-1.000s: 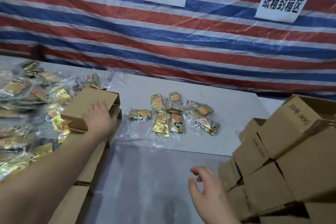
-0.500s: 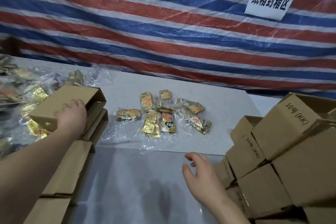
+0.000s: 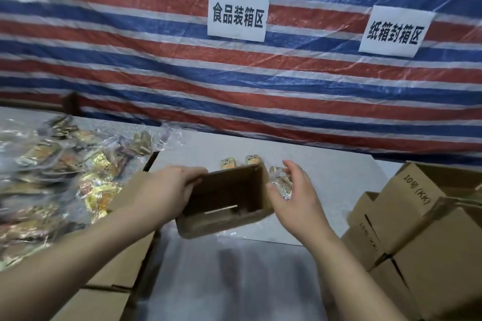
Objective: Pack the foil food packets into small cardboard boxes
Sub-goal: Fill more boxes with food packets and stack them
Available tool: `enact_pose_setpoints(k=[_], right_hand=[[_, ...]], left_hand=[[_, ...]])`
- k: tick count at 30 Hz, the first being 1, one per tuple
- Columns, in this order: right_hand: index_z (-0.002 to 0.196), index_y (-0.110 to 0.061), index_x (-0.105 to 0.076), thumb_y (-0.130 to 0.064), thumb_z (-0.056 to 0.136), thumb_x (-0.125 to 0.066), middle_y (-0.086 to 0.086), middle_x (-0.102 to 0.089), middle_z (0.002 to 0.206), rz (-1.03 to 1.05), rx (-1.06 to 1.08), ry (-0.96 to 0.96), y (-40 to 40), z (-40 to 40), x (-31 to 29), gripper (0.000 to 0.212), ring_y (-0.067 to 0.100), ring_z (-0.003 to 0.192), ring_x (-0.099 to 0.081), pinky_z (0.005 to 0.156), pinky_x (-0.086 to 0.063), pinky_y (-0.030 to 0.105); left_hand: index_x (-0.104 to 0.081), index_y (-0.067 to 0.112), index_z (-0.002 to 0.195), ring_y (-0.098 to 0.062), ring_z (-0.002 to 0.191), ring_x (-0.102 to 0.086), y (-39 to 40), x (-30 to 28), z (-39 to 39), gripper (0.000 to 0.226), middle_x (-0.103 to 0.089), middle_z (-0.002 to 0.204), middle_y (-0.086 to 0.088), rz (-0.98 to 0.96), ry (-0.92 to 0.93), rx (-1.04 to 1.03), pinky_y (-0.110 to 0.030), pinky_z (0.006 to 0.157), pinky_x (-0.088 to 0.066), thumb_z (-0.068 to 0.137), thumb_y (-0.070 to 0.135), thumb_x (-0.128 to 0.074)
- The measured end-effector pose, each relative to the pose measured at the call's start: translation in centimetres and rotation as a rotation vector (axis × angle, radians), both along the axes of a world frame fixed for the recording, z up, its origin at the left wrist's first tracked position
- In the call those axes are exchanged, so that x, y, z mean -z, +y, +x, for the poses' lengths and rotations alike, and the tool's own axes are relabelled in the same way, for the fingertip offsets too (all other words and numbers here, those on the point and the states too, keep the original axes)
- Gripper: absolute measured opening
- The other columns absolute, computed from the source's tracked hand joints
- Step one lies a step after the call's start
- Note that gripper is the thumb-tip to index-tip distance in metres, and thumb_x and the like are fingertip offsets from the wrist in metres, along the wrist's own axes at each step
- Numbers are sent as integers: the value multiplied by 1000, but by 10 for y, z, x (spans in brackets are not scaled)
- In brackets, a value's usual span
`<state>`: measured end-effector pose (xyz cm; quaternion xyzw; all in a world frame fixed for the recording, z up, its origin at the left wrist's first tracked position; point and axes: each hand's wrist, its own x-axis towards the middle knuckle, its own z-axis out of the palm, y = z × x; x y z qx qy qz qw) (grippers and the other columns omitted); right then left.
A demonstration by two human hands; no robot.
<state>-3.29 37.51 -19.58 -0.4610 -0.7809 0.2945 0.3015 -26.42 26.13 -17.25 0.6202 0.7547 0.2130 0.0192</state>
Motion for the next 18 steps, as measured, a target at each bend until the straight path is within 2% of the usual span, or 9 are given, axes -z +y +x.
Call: enact_pose_setpoints(k=[2, 4, 5, 7, 9, 11, 13, 18], right_hand=[[148, -44, -28, -47, 93, -59, -13, -36, 153, -65, -18, -79, -1, 8, -7, 64, 13, 139, -37, 108, -37, 34], [150, -42, -30, -42, 96, -57, -9, -41, 153, -101, -53, -231, -2, 23, -7, 61, 16, 139, -41, 108, -40, 33], [147, -38, -37, -38, 97, -56, -6, -49, 147, -102, -76, -324, -4, 31, -5, 53, 17, 133, -47, 102, -43, 31], [128, -31, -52, -31, 100, -51, 0, -62, 122, -100, -97, -463, -8, 45, 6, 28, 19, 110, -59, 88, -49, 29], [110, -24, -54, -26, 101, -45, 1, -64, 107, -101, -93, -573, -14, 58, 28, 12, 21, 96, -60, 80, -50, 34], [106, -21, -51, -26, 102, -40, 3, -64, 105, -136, -92, -667, -21, 68, 59, 12, 25, 95, -61, 73, -46, 34], [105, -20, -48, -25, 103, -37, 3, -63, 105, -209, -97, -683, -28, 74, 94, 13, 26, 97, -60, 75, -47, 35], [92, -26, -37, -25, 103, -30, -2, -53, 92, -344, -81, -652, -42, 76, 165, 13, 23, 87, -56, 74, -42, 34]], left_hand=[[-67, 32, 119, -16, 107, -62, -1, 11, 26, 27, -69, 116, 7, 6, -143, 58, -20, 80, -42, 99, 22, -52], [-68, 31, 117, -15, 106, -61, 0, 27, 44, 26, -69, 111, 9, -27, -238, 91, -21, 84, -44, 99, 21, -53], [-69, 32, 113, -14, 103, -61, 0, 37, 52, 24, -69, 106, 11, -58, -277, 104, -23, 85, -45, 99, 20, -52], [-69, 32, 108, -10, 99, -60, 0, 58, 64, 23, -69, 103, 12, -129, -342, 125, -24, 85, -46, 99, 20, -52], [-70, 30, 105, -7, 98, -60, -1, 83, 76, 20, -69, 104, 13, -165, -372, 137, -20, 85, -44, 98, 22, -54], [-72, 26, 102, -8, 98, -60, -2, 109, 87, 16, -70, 103, 12, -187, -413, 126, -20, 86, -44, 96, 22, -58], [-74, 23, 99, -10, 98, -61, -6, 137, 96, 13, -71, 101, 9, -209, -462, 77, -23, 88, -45, 94, 22, -61], [-72, 23, 105, -10, 104, -60, -15, 198, 102, 18, -70, 107, 7, -260, -457, 31, -13, 86, -37, 96, 25, -58]])
